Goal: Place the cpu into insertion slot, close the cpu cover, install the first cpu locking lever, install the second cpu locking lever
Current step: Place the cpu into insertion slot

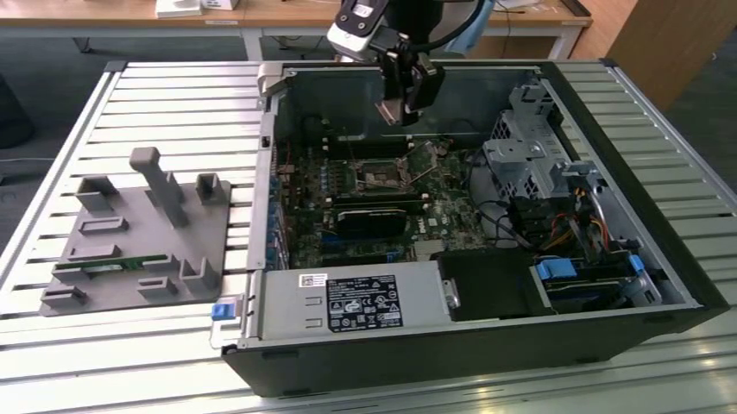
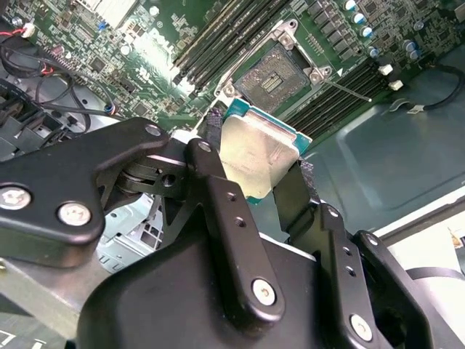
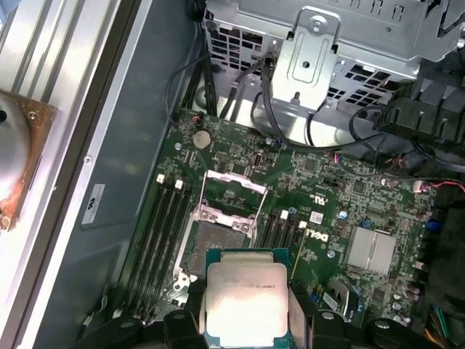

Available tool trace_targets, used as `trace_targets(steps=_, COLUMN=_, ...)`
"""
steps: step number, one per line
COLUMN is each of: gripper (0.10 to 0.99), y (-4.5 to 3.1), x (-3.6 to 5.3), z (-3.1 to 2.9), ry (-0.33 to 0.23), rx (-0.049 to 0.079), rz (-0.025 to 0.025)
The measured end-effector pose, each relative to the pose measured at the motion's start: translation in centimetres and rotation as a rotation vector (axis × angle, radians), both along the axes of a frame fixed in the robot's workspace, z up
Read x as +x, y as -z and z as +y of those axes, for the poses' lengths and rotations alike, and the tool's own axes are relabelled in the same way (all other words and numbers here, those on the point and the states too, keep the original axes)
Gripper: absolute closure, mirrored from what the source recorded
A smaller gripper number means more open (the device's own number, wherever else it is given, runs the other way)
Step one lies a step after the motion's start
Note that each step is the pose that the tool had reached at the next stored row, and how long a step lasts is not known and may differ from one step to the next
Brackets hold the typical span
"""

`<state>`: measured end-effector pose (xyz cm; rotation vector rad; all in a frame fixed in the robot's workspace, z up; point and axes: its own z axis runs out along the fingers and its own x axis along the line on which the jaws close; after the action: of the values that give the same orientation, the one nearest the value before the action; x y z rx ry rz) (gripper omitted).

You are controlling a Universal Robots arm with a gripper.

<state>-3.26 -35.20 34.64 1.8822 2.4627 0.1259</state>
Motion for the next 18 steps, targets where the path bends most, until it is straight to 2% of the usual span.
trace_targets(steps=9, gripper=0.549, y=0.13, x=0.0, z=0.04, ry=0.047, rx=0.0, rz=0.0)
trace_targets(steps=18, gripper=0.549, y=0.39, x=0.0, z=0.04, ry=0.189, rx=-0.001, rz=0.0)
